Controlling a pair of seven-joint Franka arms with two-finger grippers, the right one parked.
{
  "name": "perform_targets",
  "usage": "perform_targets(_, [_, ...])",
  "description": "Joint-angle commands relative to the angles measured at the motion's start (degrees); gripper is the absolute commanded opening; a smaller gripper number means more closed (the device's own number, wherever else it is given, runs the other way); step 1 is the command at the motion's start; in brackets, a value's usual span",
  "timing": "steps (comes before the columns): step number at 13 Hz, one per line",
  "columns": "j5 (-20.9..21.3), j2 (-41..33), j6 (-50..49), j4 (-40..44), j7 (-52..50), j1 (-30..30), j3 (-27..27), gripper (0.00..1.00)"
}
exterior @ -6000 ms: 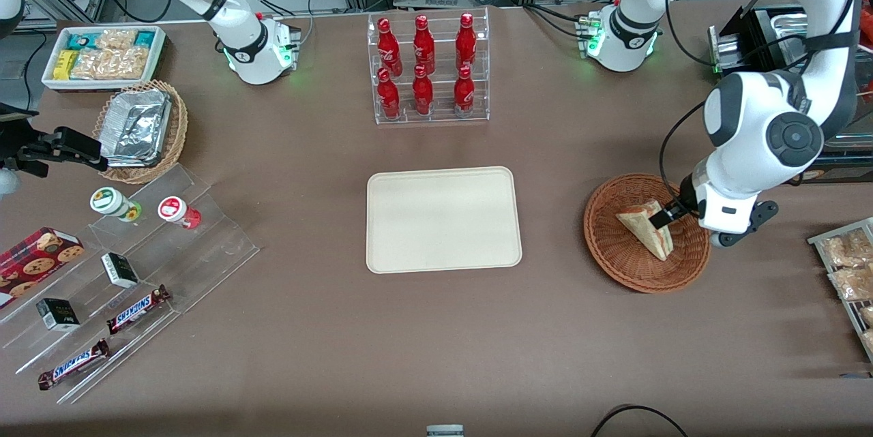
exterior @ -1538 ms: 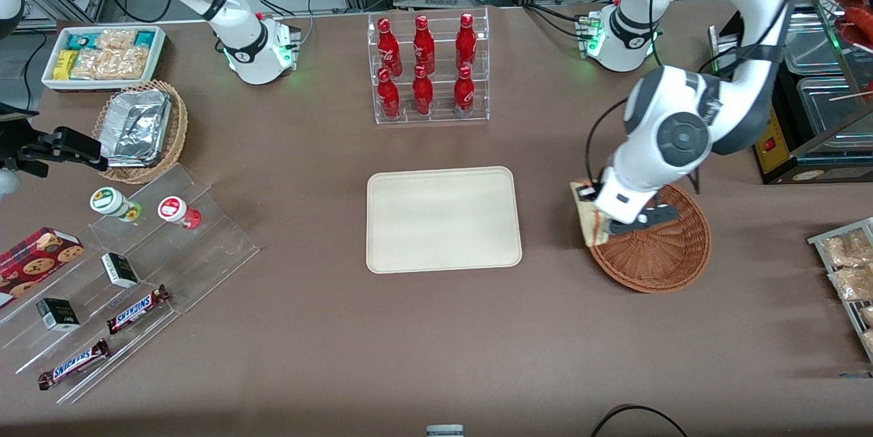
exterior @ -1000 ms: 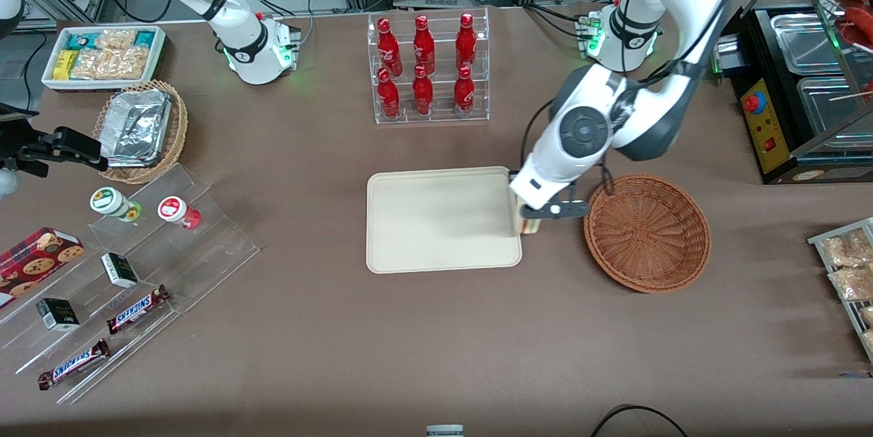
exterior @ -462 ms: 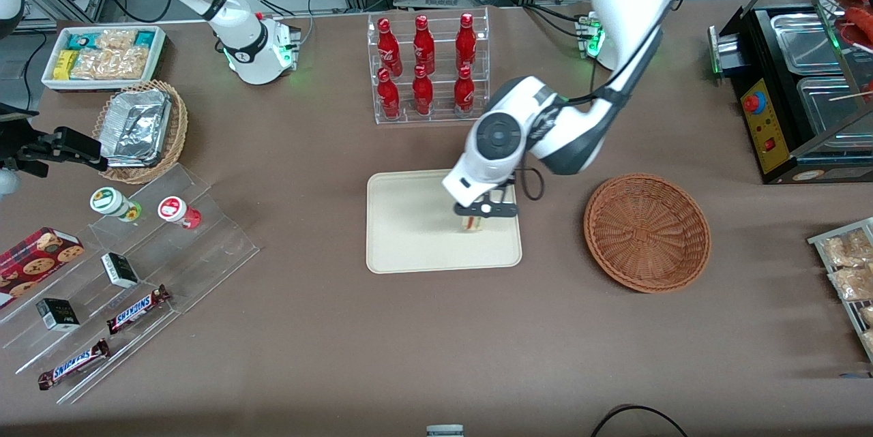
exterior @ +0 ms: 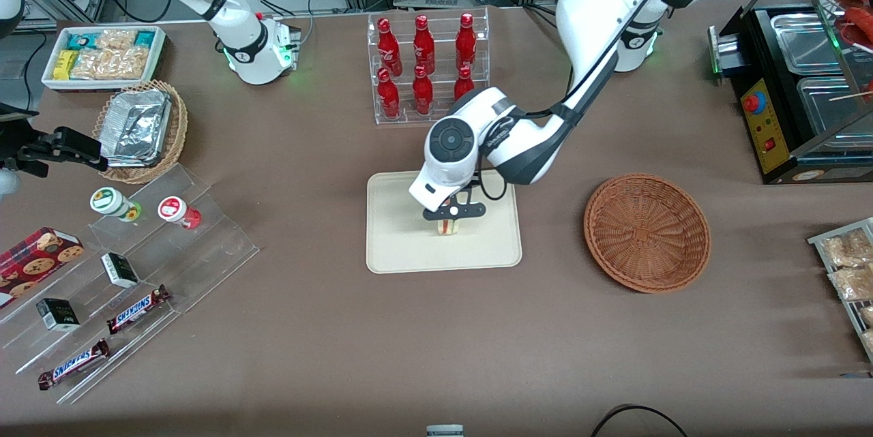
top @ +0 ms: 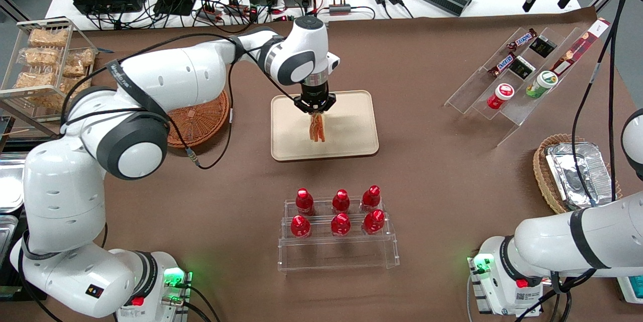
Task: Place sandwich from basket to tray
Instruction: 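Lower the sandwich onto the tray and open the left gripper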
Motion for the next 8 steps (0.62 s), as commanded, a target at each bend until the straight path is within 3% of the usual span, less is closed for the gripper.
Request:
perform_targets(1, [3.4, 3.4, 0.4, 4.1, -4.8, -2.3, 0.7, 0.00])
perform_targets(8, [5.6, 5.7, 3.3, 3.9, -6.8, -3.3, 0.7, 0.00])
